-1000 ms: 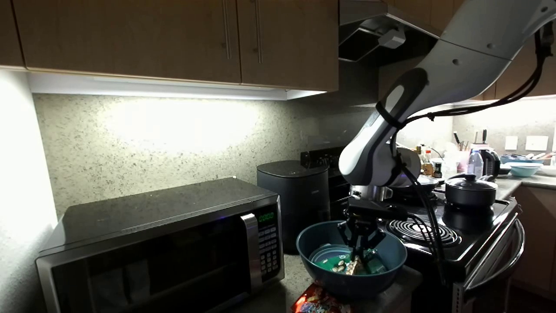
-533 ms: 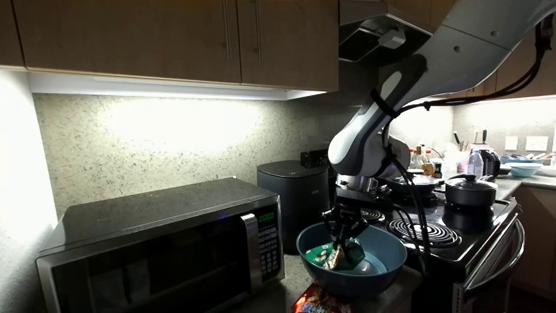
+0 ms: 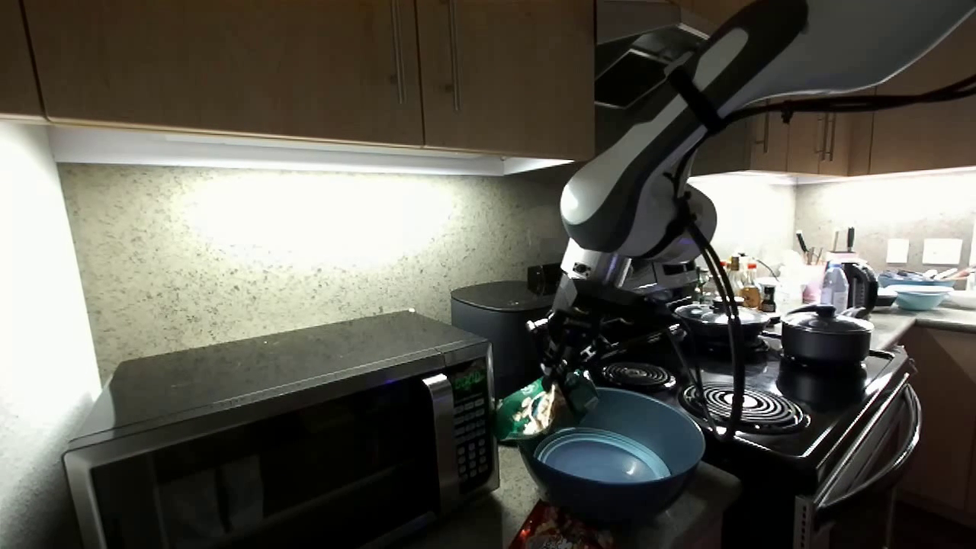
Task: Remove the wrappers from the bowl
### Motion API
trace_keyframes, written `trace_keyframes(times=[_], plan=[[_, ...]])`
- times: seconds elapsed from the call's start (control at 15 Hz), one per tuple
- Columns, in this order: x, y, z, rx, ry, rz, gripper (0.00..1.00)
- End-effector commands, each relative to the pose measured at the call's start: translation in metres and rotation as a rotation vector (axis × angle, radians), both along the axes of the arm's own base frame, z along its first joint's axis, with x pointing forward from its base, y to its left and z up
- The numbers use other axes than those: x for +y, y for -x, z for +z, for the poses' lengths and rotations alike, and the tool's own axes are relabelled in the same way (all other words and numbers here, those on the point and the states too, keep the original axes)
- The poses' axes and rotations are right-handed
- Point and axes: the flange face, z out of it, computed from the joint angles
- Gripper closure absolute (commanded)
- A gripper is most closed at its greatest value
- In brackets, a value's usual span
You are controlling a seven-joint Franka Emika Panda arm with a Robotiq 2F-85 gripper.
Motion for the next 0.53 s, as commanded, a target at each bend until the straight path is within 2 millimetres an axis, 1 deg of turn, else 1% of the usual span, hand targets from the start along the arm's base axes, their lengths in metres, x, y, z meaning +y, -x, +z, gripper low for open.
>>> trace_keyframes(times=[0.0,0.07,0.2,0.47], plan=[[0.026,0.015,0.025,-0.029,-0.013,0.114,0.97],[0.038,0.015,0.025,-0.005,-0.027,0.159,0.97],[0.064,0.018,0.019,0.071,-0.068,0.256,0.97],[0.112,0.027,-0.005,0.269,-0.1,0.41,0.97]])
